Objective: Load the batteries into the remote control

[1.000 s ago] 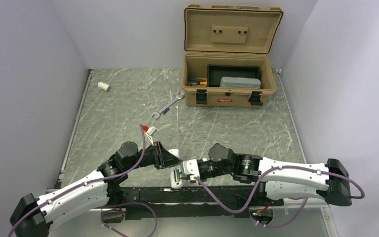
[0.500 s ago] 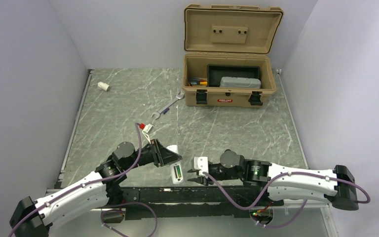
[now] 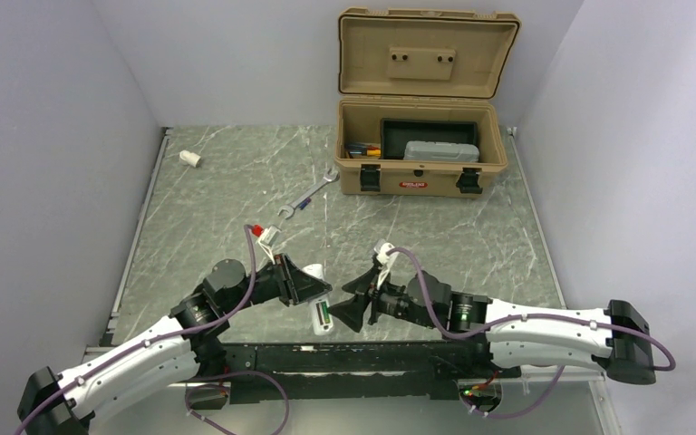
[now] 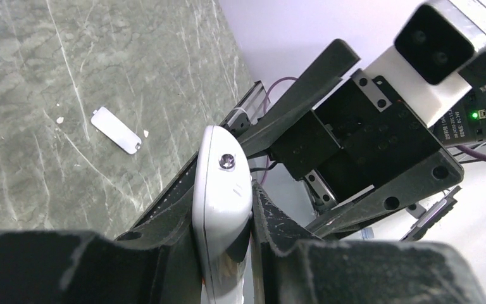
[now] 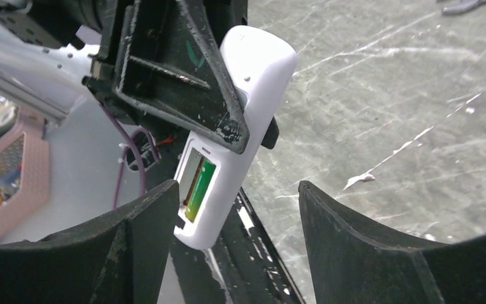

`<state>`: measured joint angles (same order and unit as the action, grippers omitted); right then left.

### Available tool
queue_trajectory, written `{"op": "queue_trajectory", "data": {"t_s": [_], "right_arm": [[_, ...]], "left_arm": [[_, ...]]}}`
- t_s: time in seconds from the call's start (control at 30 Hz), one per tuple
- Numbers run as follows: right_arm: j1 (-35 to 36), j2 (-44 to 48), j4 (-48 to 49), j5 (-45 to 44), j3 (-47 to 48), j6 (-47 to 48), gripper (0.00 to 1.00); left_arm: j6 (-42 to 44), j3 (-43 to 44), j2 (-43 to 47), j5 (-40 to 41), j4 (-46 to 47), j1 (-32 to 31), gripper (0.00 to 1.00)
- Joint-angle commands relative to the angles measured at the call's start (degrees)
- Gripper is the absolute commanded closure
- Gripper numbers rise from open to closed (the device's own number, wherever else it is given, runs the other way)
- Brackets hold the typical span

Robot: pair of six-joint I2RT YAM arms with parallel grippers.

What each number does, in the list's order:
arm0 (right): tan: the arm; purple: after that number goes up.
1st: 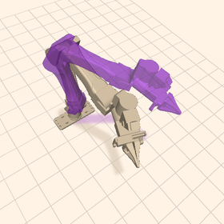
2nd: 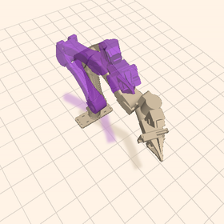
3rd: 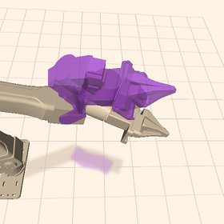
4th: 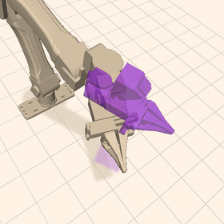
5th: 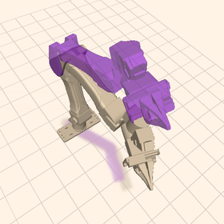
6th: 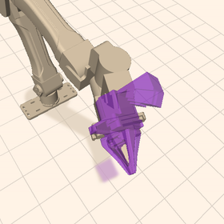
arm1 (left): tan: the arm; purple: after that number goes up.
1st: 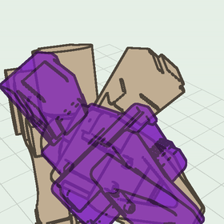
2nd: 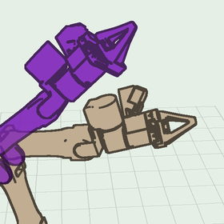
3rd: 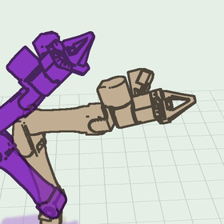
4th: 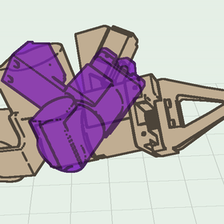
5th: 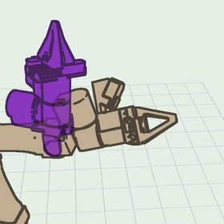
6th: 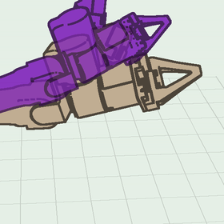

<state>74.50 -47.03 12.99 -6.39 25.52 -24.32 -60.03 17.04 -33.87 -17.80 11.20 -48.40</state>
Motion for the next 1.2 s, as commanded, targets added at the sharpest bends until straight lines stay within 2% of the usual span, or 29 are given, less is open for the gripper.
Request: {"op": "queue_trajectory", "data": {"t_s": [0.0,0.17,0.43,0.53,0.63,0.73,0.83,1.17], "right_arm": [[-0.14,-4.35,2.95,-1.36,4.60,-10.92,0.28],[-0.18,-6.57,4.57,0.33,4.78,-12.12,0.32],[-0.20,-7.01,6.08,1.32,3.87,-12.24,0.52],[-0.26,-7.57,5.83,2.00,4.10,-12.09,0.52],[-0.31,-8.75,4.19,2.45,5.15,-11.81,0.46],[-0.30,-9.74,4.09,3.44,5.32,-11.54,0.46],[-0.30,-10.39,4.91,4.43,4.92,-11.68,0.53],[-0.41,-10.72,8.52,6.04,3.55,-10.82,0.86]], "left_arm": [[1.76,2.83,1.38,1.10,0.59,-0.09,1.00],[1.97,3.06,1.82,1.11,0.25,-0.12,1.00],[1.93,2.98,2.13,1.18,0.38,-0.04,1.00],[1.85,2.87,2.01,1.25,0.51,-0.08,1.00],[1.76,2.83,2.01,1.36,0.59,-0.10,1.00],[1.63,2.85,2.26,1.54,0.66,-0.03,1.00],[1.67,2.98,2.47,1.76,0.22,-0.08,1.00],[1.67,3.28,2.97,2.25,-1.01,-0.05,1.00]]}}
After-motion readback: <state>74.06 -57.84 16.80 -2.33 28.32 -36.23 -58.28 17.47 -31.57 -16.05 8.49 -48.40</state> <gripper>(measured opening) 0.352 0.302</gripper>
